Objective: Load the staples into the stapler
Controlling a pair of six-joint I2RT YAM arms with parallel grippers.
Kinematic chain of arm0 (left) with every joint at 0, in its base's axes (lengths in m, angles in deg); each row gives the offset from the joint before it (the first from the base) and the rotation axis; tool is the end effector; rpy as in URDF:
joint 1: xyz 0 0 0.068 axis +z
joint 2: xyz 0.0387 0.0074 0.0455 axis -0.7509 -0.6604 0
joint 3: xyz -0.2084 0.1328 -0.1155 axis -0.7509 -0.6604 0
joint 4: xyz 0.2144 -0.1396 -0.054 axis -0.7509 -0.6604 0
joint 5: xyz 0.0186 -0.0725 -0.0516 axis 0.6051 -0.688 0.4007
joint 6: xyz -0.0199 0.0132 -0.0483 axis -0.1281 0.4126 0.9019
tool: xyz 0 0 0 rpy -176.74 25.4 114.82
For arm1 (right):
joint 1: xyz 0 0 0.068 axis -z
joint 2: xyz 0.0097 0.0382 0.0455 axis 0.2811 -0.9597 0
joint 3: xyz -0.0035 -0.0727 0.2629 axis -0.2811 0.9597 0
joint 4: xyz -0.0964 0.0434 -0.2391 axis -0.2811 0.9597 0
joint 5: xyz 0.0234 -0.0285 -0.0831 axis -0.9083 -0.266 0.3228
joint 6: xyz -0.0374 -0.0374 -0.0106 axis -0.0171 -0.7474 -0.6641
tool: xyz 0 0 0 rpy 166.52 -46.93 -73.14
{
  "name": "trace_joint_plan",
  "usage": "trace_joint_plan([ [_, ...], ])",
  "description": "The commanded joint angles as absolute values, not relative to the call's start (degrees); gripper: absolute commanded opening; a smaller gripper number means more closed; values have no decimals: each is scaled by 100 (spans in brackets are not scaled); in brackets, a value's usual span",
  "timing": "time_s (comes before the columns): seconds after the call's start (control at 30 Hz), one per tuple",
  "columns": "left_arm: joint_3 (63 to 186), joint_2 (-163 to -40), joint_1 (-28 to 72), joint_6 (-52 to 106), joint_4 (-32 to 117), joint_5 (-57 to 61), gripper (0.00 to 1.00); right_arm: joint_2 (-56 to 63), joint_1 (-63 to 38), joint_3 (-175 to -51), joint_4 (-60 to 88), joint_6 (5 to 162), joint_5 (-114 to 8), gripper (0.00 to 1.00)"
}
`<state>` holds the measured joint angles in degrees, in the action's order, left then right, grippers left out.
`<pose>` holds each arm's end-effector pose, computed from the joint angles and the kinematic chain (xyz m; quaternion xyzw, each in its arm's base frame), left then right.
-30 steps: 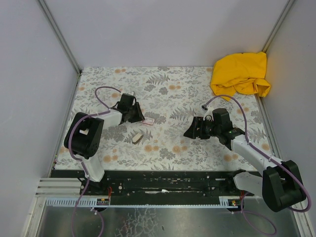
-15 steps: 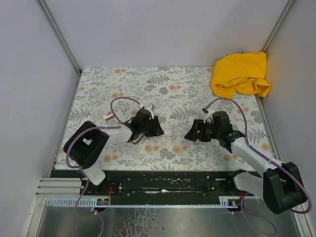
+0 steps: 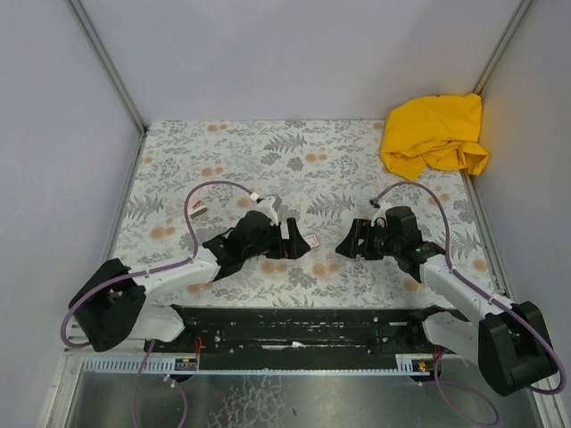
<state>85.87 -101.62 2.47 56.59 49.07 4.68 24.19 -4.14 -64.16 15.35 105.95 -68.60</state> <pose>0.1837 -0.1963 0.1907 0.0589 0.8764 -0.3600 0.3144 0.1955 0.0879 0.1939 -0.0245 0.8767 0.3496 0.3296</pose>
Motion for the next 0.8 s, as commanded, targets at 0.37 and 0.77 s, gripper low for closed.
trace_joint_plan([
  [0.37,10573,-12250,784,3275,4931,281,98,2701,-457,-6270,1330,10783,-6914,81],
  [0.77,10889,-13203,890,2796,4898,-616,82,2928,-459,-6216,1569,10661,-6735,83],
])
